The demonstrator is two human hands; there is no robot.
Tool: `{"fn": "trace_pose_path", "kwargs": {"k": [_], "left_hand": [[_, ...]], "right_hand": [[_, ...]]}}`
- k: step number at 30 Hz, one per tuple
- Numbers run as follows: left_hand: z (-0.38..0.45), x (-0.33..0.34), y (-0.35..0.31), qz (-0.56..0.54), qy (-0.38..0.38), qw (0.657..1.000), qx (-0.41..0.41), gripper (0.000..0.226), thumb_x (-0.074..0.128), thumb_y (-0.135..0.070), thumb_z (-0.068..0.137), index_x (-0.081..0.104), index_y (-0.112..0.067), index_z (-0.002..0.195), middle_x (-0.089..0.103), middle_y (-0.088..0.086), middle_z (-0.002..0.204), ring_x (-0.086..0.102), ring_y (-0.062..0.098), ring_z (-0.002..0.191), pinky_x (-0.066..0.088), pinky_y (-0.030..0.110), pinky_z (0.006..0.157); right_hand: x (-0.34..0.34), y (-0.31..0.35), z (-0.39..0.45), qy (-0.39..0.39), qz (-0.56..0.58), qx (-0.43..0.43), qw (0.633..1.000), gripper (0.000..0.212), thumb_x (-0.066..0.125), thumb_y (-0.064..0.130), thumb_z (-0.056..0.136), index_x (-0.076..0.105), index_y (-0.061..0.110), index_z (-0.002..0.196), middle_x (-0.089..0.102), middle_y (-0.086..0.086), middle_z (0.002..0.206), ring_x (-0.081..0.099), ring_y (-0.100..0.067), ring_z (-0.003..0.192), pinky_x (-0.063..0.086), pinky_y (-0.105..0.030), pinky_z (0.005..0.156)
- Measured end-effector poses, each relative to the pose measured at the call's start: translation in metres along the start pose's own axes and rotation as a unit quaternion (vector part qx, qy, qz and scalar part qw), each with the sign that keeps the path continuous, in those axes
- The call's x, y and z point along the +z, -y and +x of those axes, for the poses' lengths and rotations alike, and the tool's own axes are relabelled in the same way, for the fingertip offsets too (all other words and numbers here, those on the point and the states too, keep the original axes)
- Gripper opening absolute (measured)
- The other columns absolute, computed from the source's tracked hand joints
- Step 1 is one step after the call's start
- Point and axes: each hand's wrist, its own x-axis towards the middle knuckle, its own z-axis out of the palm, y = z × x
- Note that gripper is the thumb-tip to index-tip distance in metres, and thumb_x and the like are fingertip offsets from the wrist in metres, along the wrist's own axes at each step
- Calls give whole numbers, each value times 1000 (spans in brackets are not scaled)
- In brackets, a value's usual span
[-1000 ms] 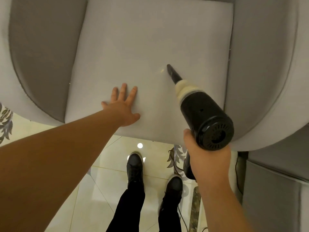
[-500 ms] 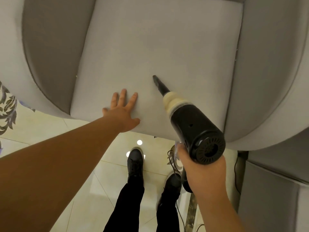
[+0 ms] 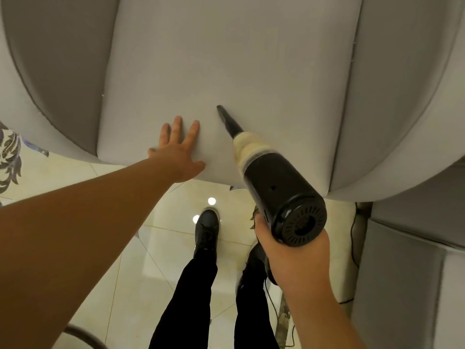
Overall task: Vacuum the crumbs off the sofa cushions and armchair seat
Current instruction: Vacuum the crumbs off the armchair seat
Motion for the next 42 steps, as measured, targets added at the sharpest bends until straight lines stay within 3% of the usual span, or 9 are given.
{"fn": "trace_pose_path", "kwargs": {"k": [6, 11, 14, 16, 21, 24, 28, 34, 42], "left_hand": [[-5, -3, -29, 8, 10, 1000, 17, 101, 60, -56, 94, -22, -56, 154, -34, -13, 165, -23, 29, 156, 23, 63, 122], [-8, 0, -72, 22, 16, 998, 50, 101, 59, -54, 94, -22, -55, 154, -33, -13, 166, -23, 26, 156, 25, 62, 120], [-10, -1, -96, 41, 19, 997, 56, 101, 58, -55, 94, -23, -56, 153, -33, -12, 166, -21, 29, 157, 27, 65, 118], [-12, -1, -110, 53, 18, 997, 59, 100, 57, -56, 94, -24, -56, 153, -32, -11, 166, -20, 31, 157, 27, 66, 117], [-10, 1, -127, 62, 24, 995, 72, 101, 57, -55, 95, -24, -54, 154, -33, -9, 167, -20, 31, 157, 27, 67, 117], [-6, -1, -128, 69, 25, 995, 68, 101, 57, -56, 95, -26, -53, 153, -34, -9, 167, -22, 31, 157, 25, 68, 118], [2, -11, -121, 71, 27, 994, 72, 101, 58, -55, 95, -24, -54, 154, -33, -10, 167, -21, 27, 157, 20, 70, 119], [24, -34, -103, 76, 18, 995, 57, 100, 57, -56, 95, -25, -54, 153, -33, -10, 167, -21, 25, 157, 17, 71, 119], [40, -67, -58, 45, 23, 999, 6, 98, 54, -54, 97, -26, -54, 153, -33, -10, 166, -21, 25, 157, 11, 71, 120]], "right_hand": [[-14, 1, -1, -65, 60, -2, 996, 46, 90, 13, 77, 54, 40, 84, 68, 31, 74, 66, 10, 78, 54, -22, 74], [-39, -8, -2, -92, 29, -7, 995, 42, 88, 18, 80, 54, 41, 87, 67, 14, 81, 69, -12, 81, 63, -44, 83], [-58, -14, -6, -101, 48, 3, 994, 41, 88, 16, 80, 55, 39, 86, 69, 24, 69, 68, 2, 69, 58, -15, 64], [-66, -15, -8, -107, 61, 14, 992, 43, 87, 13, 81, 53, 39, 85, 64, 38, 69, 64, 12, 68, 50, -8, 57], [-58, -12, 5, -131, 44, 4, 990, 35, 88, 25, 78, 57, 38, 87, 68, 14, 77, 69, -8, 76, 60, -29, 75], [-46, 3, 28, -125, 83, 10, 989, 31, 86, 35, 77, 65, 32, 100, 71, 10, 84, 71, -9, 82, 60, -27, 79], [-29, 26, 66, -130, 108, 6, 986, 19, 83, 29, 82, 70, 27, 95, 72, 6, 77, 71, -9, 75, 59, -24, 69], [-8, 55, 120, -122, 116, -8, 986, 31, 80, 33, 83, 73, 19, 110, 76, -3, 89, 73, -17, 84, 62, -29, 76], [44, 123, 167, -61, 145, -5, 988, 12, 81, 26, 86, 72, 21, 93, 71, 0, 75, 67, -10, 69, 54, -23, 60]]}}
